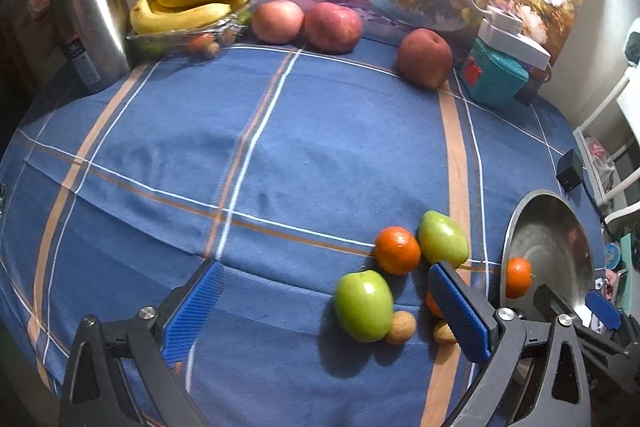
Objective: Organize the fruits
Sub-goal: 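Move both open tools back from the basin toward the fruit cluster, then grasp the green apple with the left tool while the right tool grasps a small potato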
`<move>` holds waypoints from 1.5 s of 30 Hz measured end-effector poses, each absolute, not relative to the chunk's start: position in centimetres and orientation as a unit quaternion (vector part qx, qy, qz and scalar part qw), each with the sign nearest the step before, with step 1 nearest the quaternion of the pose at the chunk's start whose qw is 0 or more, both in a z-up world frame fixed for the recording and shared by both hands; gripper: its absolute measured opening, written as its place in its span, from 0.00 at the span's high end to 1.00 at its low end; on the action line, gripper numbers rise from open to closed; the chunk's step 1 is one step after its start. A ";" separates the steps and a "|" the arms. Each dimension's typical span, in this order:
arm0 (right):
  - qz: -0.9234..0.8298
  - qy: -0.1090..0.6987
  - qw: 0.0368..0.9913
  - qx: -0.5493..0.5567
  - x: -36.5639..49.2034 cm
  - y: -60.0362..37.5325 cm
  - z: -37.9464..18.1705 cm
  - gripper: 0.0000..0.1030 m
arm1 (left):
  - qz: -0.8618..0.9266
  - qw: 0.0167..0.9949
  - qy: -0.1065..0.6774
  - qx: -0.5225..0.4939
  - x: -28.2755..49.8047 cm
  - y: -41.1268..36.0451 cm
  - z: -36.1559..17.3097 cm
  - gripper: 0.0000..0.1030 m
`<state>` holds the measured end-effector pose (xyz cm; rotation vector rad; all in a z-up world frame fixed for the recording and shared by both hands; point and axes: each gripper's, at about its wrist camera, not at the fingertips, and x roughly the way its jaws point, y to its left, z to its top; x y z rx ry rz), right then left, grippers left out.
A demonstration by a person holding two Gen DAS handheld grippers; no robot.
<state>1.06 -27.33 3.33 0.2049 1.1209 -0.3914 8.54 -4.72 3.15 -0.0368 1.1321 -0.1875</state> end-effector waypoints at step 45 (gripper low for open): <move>-0.066 0.553 0.823 0.116 4.4 -18.7 1.1 0.39 | -0.142 0.788 0.596 -0.062 9.8 -3.5 -0.3 0.04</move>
